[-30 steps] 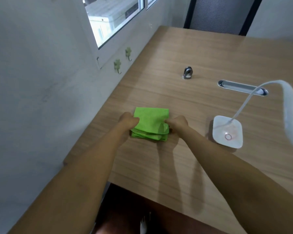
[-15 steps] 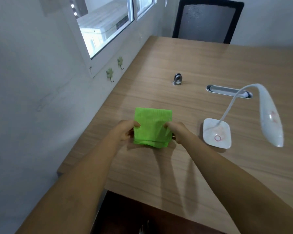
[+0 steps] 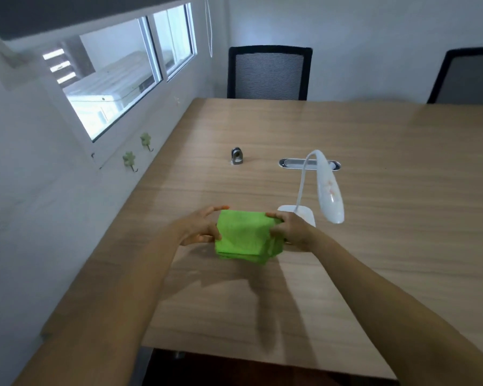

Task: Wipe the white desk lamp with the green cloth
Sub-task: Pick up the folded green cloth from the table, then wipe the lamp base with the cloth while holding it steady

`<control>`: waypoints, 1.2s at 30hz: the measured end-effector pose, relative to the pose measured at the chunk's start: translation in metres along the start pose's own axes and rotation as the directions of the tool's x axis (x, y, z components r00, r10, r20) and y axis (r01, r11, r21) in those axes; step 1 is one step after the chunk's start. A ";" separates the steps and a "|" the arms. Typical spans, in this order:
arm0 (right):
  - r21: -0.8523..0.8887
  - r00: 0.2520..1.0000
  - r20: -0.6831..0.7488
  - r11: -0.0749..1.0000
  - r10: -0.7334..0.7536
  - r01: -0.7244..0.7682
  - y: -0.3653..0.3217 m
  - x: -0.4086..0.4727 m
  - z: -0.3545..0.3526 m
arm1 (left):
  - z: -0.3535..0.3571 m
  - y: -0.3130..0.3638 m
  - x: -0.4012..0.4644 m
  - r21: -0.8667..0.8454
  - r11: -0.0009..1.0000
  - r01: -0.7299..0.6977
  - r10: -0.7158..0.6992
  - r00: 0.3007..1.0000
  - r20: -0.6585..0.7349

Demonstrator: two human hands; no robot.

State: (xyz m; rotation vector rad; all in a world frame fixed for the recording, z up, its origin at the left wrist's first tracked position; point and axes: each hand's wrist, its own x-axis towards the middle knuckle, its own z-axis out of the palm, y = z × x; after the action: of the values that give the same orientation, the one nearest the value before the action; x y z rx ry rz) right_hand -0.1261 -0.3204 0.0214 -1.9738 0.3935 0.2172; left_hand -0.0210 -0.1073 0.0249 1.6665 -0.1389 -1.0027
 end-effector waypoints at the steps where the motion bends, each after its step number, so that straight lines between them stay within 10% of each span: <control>1: -0.066 1.000 0.007 0.998 -0.022 0.022 0.001 -0.004 -0.003 | 0.004 0.001 0.002 0.048 0.999 0.005 -0.005 1.000 0.001; 9: -0.240 0.998 -0.053 0.971 -0.025 0.012 0.013 -0.008 -0.019 | 0.020 0.005 0.015 0.488 0.872 0.039 -0.001 0.997 -0.077; 18: 0.284 0.978 0.011 0.937 0.209 -0.203 0.040 0.000 -0.028 | 0.030 0.001 0.022 0.102 0.985 0.141 -0.137 0.990 -0.045; 22: 0.612 0.948 -0.037 0.757 0.315 -0.227 0.041 -0.008 -0.022 | 0.040 -0.006 0.022 -0.041 0.980 0.195 -0.195 0.981 0.002; 29: 0.990 0.979 -0.034 0.143 0.199 0.005 0.058 -0.021 0.006 | 0.081 -0.014 0.038 -0.164 0.958 0.234 -0.220 0.971 0.098; 33: 0.967 0.934 -0.177 0.232 0.311 0.106 0.069 -0.033 -0.007 | 0.097 -0.014 0.053 0.019 0.977 0.212 -0.212 0.958 0.191; 36: 0.881 0.806 -0.340 0.465 0.485 0.091 0.083 -0.040 -0.045 | 0.091 -0.006 0.069 0.469 0.883 -0.021 0.000 0.999 0.045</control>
State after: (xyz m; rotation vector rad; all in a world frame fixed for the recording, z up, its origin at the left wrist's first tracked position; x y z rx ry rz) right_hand -0.1953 -0.3857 -0.0165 -0.8764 0.9309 -0.3924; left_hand -0.0402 -0.2115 -0.0179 2.0803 -0.4516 -1.0523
